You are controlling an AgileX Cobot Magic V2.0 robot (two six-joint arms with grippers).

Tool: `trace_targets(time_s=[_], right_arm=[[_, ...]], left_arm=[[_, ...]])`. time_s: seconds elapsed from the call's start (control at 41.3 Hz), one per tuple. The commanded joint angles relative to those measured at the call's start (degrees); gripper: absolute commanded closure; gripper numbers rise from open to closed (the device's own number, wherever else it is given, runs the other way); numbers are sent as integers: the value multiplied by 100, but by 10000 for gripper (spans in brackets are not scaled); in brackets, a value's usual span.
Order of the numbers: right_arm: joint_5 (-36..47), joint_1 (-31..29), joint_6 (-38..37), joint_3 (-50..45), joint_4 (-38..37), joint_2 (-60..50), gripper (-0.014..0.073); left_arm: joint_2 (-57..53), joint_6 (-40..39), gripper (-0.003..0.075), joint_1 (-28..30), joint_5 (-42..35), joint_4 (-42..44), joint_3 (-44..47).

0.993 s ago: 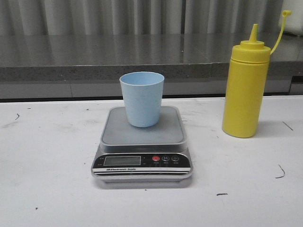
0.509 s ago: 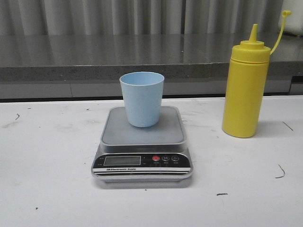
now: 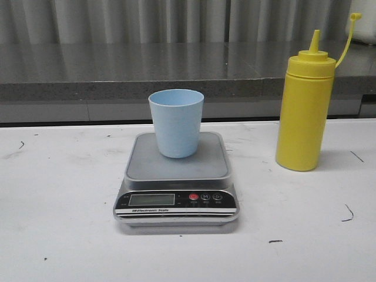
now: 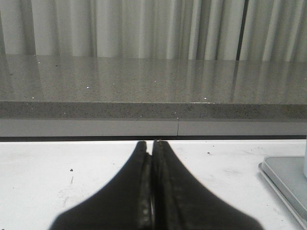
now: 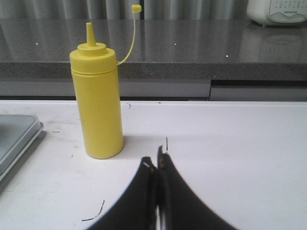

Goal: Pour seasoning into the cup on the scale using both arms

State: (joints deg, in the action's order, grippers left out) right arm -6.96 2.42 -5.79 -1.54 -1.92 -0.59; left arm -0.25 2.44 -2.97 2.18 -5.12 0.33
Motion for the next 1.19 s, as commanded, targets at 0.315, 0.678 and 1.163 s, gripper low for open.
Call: trace_targets(time_s=[0.315,0.678,1.163], right_arm=[[438,-32,58,33,-83,-94,711],[438,-32,58,33,-83,-94,711],[438,-32,58,33,-83,-94,711]], left_arm=[[-98,-40,740,-2,-469,-44,127],[-108,-40,740,147,-469,-44,127],[-108,-40,740,222,-469,-44,127]])
